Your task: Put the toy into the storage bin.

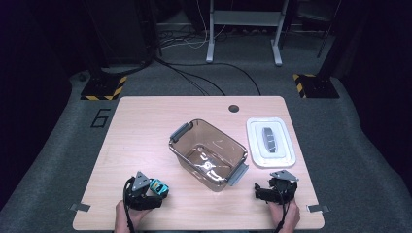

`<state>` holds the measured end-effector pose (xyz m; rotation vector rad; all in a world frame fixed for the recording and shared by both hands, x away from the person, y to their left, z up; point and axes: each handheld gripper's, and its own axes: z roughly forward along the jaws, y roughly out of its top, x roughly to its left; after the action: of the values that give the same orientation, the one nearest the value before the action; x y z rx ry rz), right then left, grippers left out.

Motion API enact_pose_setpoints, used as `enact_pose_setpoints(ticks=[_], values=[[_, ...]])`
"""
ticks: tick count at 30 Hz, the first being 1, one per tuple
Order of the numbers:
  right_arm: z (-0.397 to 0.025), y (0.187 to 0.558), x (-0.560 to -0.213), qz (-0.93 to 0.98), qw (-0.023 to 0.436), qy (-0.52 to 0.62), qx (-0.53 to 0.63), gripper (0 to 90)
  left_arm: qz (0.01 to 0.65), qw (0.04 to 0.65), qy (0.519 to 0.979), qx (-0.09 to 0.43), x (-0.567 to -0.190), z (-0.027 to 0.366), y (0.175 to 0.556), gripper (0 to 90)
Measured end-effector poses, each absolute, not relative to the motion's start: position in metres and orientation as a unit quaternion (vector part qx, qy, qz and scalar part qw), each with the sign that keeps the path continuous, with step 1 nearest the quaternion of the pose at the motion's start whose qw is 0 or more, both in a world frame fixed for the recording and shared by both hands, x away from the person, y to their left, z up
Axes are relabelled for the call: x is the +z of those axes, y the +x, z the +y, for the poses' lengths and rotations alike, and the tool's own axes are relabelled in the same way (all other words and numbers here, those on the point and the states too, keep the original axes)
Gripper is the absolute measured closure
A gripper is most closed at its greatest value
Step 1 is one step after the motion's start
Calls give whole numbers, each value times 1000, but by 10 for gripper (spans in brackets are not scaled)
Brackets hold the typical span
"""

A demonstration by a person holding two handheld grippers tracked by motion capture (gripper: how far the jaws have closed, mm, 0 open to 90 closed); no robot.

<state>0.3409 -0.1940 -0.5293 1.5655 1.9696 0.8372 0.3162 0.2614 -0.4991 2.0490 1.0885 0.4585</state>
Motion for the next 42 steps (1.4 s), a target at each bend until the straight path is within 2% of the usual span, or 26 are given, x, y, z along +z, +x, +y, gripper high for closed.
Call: enact_pose_setpoints(ticks=[42], values=[[-194,341,-529,721,242,573,305,11,380,404,808,199,-412,270,337,246]])
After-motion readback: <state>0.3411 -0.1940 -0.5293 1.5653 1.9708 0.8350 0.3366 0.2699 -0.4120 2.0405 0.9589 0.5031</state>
